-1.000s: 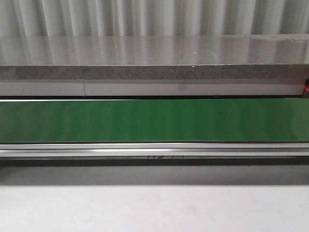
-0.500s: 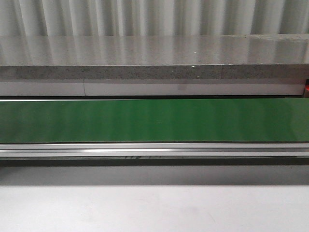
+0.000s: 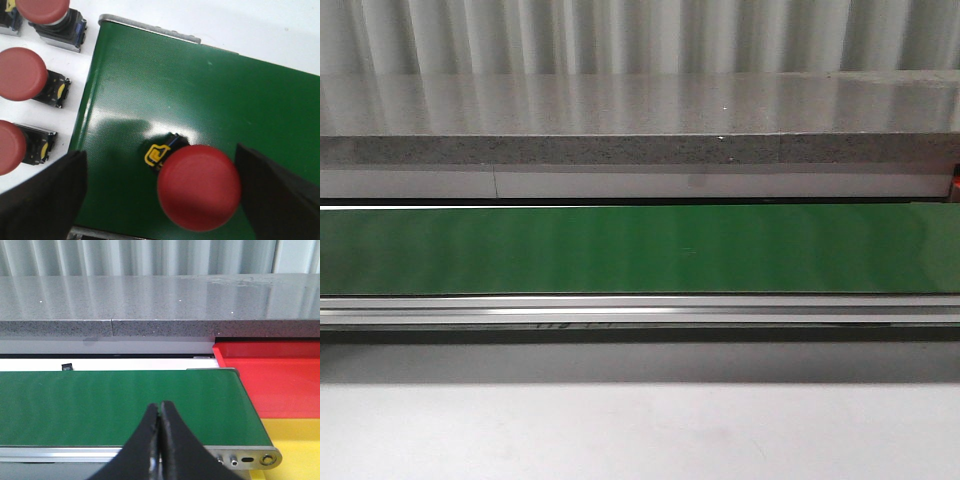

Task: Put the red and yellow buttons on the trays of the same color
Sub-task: 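Carry the red button onto the green belt with the left gripper and release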

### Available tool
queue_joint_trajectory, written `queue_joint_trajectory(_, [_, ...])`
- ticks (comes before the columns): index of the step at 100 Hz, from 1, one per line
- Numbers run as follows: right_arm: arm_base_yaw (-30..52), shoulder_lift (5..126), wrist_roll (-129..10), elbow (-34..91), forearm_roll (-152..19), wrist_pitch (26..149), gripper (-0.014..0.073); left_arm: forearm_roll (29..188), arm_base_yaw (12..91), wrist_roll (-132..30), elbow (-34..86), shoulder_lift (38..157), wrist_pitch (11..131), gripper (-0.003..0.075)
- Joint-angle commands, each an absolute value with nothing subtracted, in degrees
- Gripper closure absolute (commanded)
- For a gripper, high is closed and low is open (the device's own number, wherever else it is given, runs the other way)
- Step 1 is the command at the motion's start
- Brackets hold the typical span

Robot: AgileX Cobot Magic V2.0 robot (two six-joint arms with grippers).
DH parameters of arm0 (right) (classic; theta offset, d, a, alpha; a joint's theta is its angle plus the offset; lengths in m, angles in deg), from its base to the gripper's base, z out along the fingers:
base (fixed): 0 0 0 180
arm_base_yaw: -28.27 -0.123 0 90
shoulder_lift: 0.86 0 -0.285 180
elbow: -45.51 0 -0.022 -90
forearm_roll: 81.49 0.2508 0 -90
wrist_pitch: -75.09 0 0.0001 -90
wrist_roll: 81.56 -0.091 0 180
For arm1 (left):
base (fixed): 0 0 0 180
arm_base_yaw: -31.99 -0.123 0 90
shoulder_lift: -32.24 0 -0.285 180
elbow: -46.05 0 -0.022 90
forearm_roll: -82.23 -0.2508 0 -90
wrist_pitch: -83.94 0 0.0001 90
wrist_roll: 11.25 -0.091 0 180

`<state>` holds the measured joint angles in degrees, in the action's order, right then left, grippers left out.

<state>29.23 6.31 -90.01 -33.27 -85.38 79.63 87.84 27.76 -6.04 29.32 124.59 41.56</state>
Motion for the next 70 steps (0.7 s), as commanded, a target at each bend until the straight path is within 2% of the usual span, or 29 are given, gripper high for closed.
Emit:
queue_joint_trajectory(1, [29.5, 5.4, -89.8, -33.3, -85.9, 74.7, 0.0661, 88.5, 28.5, -6.4, 31.1, 122.8, 44.0, 0.006])
queue_joint_trajectory(50, [29.5, 5.4, -89.8, -33.3, -85.9, 74.7, 0.0661, 88.6, 31.8, -7.7, 31.1, 113.4, 51.1, 0.006])
queue_joint_trajectory(70, [29.5, 5.4, -89.8, -33.3, -85.9, 74.7, 0.0661, 88.5, 26.3, -6.1, 30.5, 109.4, 51.1, 0.006])
